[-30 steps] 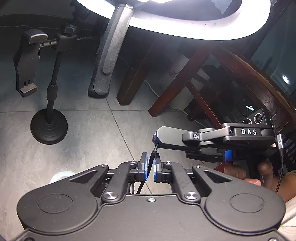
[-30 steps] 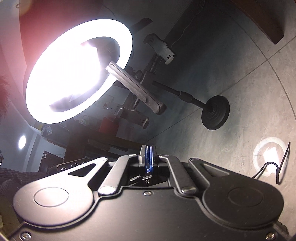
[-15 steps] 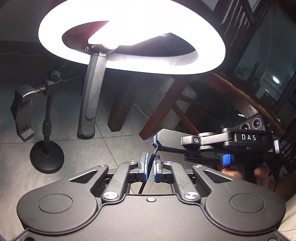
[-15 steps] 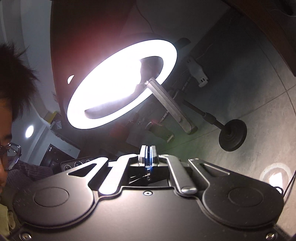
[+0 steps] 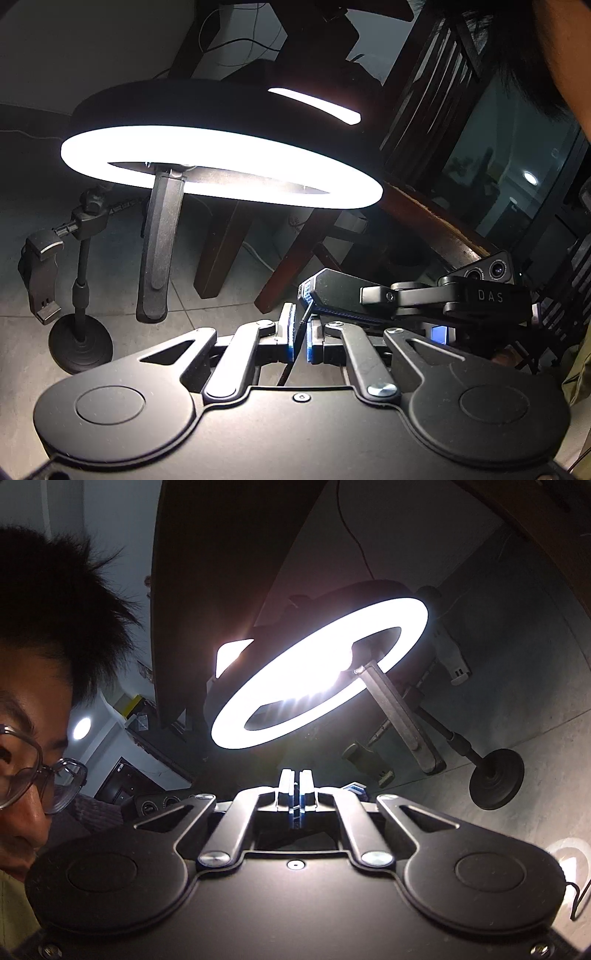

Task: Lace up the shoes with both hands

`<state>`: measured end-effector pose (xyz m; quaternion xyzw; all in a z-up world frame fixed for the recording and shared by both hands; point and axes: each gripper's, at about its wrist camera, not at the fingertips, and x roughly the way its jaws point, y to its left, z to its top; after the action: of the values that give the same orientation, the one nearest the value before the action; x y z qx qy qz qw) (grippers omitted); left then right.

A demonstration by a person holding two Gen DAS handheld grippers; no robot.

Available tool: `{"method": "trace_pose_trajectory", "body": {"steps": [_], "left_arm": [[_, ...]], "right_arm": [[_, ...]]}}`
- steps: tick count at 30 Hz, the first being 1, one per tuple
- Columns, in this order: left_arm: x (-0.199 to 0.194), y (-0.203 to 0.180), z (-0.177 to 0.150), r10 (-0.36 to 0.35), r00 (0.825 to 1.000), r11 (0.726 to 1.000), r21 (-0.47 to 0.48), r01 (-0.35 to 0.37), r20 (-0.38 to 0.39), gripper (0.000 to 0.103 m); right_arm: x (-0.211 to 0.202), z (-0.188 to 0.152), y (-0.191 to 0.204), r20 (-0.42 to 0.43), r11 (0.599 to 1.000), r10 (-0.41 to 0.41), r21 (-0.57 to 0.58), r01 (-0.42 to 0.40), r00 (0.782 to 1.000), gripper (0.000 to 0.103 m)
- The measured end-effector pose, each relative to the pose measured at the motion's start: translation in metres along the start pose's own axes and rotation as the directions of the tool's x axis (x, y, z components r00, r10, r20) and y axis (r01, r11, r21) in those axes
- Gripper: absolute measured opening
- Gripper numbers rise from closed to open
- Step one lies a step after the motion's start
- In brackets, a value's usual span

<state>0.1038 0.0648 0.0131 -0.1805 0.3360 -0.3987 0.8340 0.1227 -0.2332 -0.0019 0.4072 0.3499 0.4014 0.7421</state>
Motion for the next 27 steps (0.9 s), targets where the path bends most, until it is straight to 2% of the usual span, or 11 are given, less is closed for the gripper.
{"method": "trace_pose_trajectory", "body": {"steps": [9,12,14,15,17,18,22,23,24,25,27], "left_arm": [[-0.007,-0.011,0.010,-0.050,0.998,0.999,0.022,0.049,0.048,0.006],[-0.006,-0.015,0.011,-0.025,0.999,0.998,0.055,0.022,0.043,0.006],[-0.004,-0.011,0.006,0.002,1.000,0.998,0.055,-0.003,0.021,0.006],[-0.003,-0.006,0.004,0.016,1.000,0.999,0.046,-0.016,0.004,0.006],[0.000,0.009,0.000,0.067,0.997,0.998,0.010,-0.066,-0.046,0.007],[0.000,0.018,-0.002,0.094,0.993,0.995,-0.021,-0.096,-0.069,0.007],[0.001,0.052,-0.016,0.169,0.970,0.971,-0.139,-0.194,-0.178,0.009],[0.003,0.058,-0.021,0.188,0.959,0.963,-0.149,-0.223,-0.213,0.011],[0.005,0.062,-0.028,0.204,0.947,0.958,-0.151,-0.246,-0.249,0.015],[0.009,0.067,-0.037,0.221,0.930,0.951,-0.146,-0.272,-0.292,0.018],[0.016,0.072,-0.055,0.256,0.894,0.939,-0.124,-0.320,-0.367,0.031]], "right_arm": [[-0.003,0.004,0.021,0.009,0.995,0.078,-0.058,-0.077,0.997,0.000],[-0.003,0.008,0.028,0.010,0.990,0.063,-0.124,-0.061,0.998,0.000],[-0.007,0.009,0.019,0.027,0.997,0.011,-0.080,-0.009,1.000,0.002],[-0.010,0.012,0.013,0.040,0.998,-0.015,-0.054,0.017,0.999,0.005],[-0.016,0.015,0.005,0.057,0.997,-0.064,-0.038,0.066,0.996,0.025],[-0.019,0.016,-0.001,0.068,0.993,-0.108,-0.043,0.111,0.992,0.027],[-0.016,0.007,-0.026,-0.020,0.943,-0.302,-0.151,0.296,0.953,0.069],[-0.010,0.000,-0.031,-0.081,0.922,-0.347,-0.211,0.324,0.934,0.069],[0.001,-0.013,-0.037,-0.170,0.890,-0.403,-0.301,0.343,0.899,0.069],[0.005,-0.018,-0.039,-0.195,0.880,-0.420,-0.326,0.346,0.886,0.069],[0.020,-0.043,-0.049,-0.278,0.838,-0.487,-0.414,0.354,0.828,0.069]]}}
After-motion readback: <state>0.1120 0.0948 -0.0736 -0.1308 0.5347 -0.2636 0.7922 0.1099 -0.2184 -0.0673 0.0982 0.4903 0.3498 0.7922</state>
